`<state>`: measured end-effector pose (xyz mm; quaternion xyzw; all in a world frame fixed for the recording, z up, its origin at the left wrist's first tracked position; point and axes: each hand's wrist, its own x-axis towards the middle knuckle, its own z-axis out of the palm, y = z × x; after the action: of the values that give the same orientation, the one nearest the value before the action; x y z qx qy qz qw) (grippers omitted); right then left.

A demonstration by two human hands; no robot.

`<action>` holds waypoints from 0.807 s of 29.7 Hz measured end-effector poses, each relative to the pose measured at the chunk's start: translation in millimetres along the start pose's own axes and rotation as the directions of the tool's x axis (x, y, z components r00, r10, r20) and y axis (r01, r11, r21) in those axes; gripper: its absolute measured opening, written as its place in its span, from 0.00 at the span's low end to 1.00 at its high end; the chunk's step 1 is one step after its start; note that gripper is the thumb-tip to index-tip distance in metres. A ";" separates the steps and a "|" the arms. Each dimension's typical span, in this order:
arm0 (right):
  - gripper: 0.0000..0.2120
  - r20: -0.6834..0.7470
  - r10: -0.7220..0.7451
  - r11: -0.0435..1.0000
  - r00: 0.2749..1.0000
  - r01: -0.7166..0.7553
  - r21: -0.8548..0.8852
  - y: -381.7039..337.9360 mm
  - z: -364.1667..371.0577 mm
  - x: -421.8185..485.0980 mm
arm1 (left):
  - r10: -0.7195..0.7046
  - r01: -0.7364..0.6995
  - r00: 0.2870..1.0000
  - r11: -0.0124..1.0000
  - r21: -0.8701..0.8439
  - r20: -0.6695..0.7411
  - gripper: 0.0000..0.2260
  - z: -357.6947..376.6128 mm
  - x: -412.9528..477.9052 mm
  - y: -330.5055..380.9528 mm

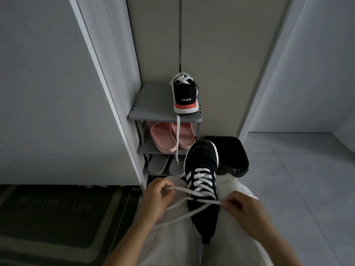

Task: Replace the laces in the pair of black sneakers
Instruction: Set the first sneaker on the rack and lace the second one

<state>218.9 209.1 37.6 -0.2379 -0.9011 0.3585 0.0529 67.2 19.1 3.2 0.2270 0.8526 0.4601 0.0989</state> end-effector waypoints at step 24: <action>0.13 0.098 0.286 0.954 0.953 -0.274 -0.118 24.2 -39.3 -1.6 | 0.189 -0.197 0.975 0.979 0.060 0.119 0.10 20.2 -7.5 5.8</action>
<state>240.2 248.0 50.5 -0.3449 -0.8771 0.3283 -0.0622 83.1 33.2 -3.5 0.3379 0.8354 0.4233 0.0935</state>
